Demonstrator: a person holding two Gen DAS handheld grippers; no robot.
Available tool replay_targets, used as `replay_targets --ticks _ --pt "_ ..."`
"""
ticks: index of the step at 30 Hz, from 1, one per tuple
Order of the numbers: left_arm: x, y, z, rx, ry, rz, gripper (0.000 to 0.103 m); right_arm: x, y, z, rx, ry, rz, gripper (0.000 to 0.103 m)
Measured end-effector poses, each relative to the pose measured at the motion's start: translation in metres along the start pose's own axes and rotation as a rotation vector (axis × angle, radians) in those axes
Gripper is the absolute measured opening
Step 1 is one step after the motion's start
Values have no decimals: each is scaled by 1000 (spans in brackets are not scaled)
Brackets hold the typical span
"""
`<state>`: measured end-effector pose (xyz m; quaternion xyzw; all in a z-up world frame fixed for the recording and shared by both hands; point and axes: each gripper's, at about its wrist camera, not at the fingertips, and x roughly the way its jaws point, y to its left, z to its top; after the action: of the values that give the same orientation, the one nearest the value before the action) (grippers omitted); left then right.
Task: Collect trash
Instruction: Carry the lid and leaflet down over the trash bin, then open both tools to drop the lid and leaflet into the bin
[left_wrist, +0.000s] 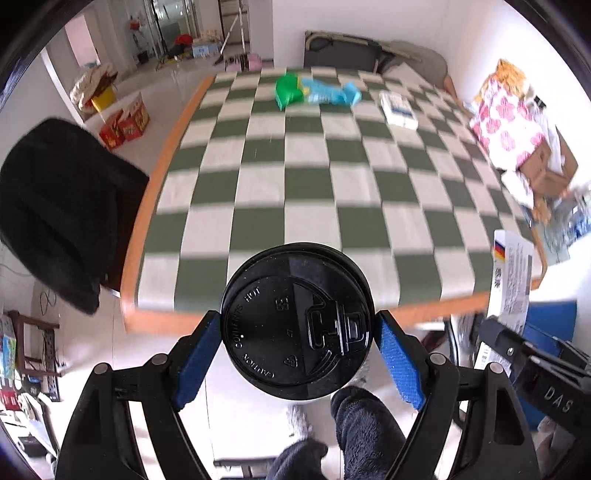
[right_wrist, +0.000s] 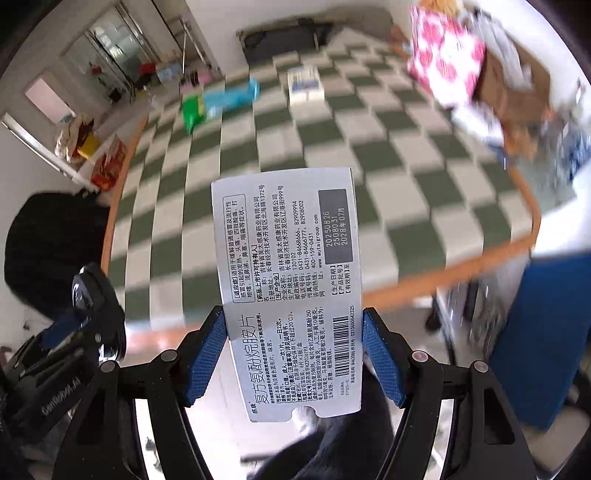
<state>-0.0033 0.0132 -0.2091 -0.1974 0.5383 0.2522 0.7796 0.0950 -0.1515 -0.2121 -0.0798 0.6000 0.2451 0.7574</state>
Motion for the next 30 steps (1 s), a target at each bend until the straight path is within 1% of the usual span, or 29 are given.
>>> replay_targets --ticks 2,5,6,8,9,10,13,17,18,21,23,24,25,26,27,30 --pt "12 4 -21 -7 37 2 82 9 -3 -24 5 37 8 74" --pt "42 11 -52 -28 110 11 82 34 -10 -62 13 115 12 74" --pt "54 13 -63 -39 136 12 82 50 -14 -76 16 155 14 74" --pt "83 18 -79 -54 185 20 82 75 -20 -95 19 207 19 74" --pt "105 21 -90 -66 214 23 82 91 -23 -106 18 235 17 74" --pt "120 23 -98 -75 233 28 82 111 -27 -118 16 267 16 74" --pt "187 31 -124 -107 304 19 82 175 -41 -146 41 356 33 74" --pt "279 40 -154 -144 396 -25 82 265 -64 -179 99 446 55 74" --pt "308 42 -162 -156 424 -63 82 289 -70 -186 122 466 65 74" --pt "377 47 -182 -158 509 -125 83 360 -84 -205 183 516 104 74" --pt "411 52 -190 -177 541 -143 83 403 -88 -211 202 530 126 74" --pt "428 56 -193 -195 551 -165 83 421 -90 -214 208 532 135 74" --pt "439 59 -195 -208 556 -175 88 440 -90 -216 212 535 146 75" --pt "447 65 -197 -220 560 -179 98 458 -90 -218 211 544 159 75" --pt "456 70 -197 -233 558 -185 103 471 -90 -219 211 549 172 75" --pt "464 80 -198 -241 542 -154 103 511 -88 -224 207 592 208 75"
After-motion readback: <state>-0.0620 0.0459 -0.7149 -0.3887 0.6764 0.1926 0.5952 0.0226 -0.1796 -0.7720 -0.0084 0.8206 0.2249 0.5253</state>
